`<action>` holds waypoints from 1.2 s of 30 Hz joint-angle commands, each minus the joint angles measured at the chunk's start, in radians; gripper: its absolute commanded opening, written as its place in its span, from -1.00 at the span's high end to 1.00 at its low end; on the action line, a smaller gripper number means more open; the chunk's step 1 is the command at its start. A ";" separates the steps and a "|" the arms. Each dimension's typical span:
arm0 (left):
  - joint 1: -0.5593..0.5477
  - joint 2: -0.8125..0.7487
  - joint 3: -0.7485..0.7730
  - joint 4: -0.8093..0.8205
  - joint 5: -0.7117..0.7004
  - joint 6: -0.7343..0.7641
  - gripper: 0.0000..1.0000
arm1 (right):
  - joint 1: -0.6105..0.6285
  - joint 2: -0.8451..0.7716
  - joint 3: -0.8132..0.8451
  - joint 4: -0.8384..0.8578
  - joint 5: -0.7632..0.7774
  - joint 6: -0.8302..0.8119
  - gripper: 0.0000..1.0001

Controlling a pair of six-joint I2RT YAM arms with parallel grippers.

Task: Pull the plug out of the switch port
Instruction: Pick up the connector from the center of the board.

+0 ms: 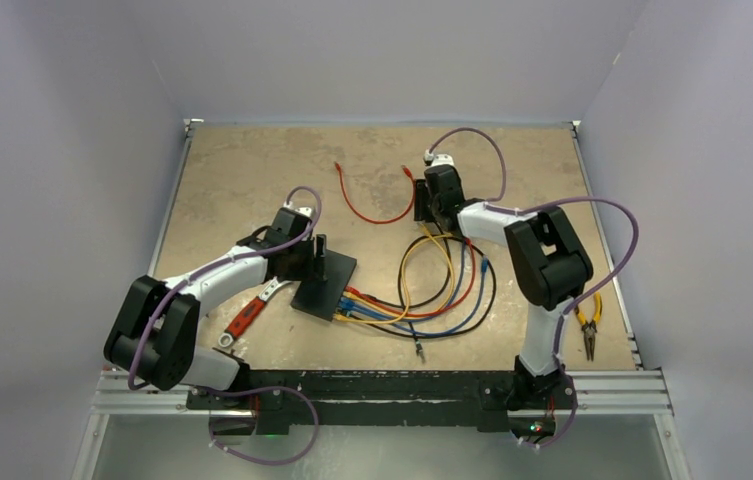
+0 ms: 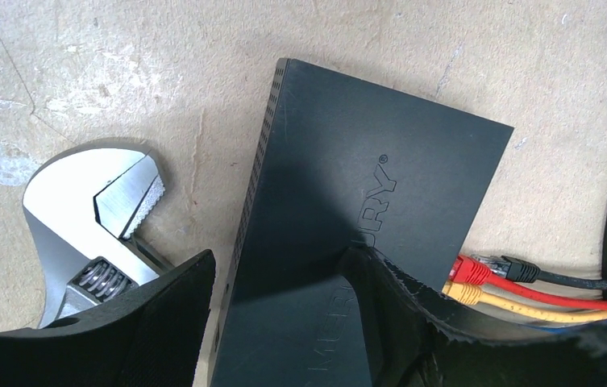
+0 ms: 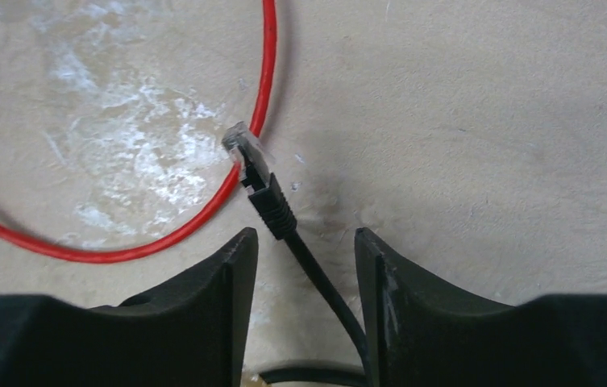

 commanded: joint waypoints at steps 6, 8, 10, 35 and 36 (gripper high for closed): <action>-0.015 0.027 -0.004 -0.018 0.025 0.027 -0.25 | -0.011 0.050 0.115 -0.006 0.088 -0.057 0.51; -0.017 0.027 -0.004 -0.020 0.028 0.028 -0.25 | -0.016 0.041 0.124 -0.007 0.097 -0.060 0.65; -0.019 0.027 -0.004 -0.021 0.030 0.028 -0.25 | -0.022 0.028 0.131 -0.012 0.111 -0.062 0.79; -0.042 0.050 -0.007 -0.019 0.022 0.025 -0.25 | -0.109 -0.258 0.242 -0.091 0.265 -0.100 1.00; -0.043 0.051 -0.007 -0.019 0.023 0.025 -0.25 | -0.110 -0.268 0.246 -0.091 0.259 -0.101 1.00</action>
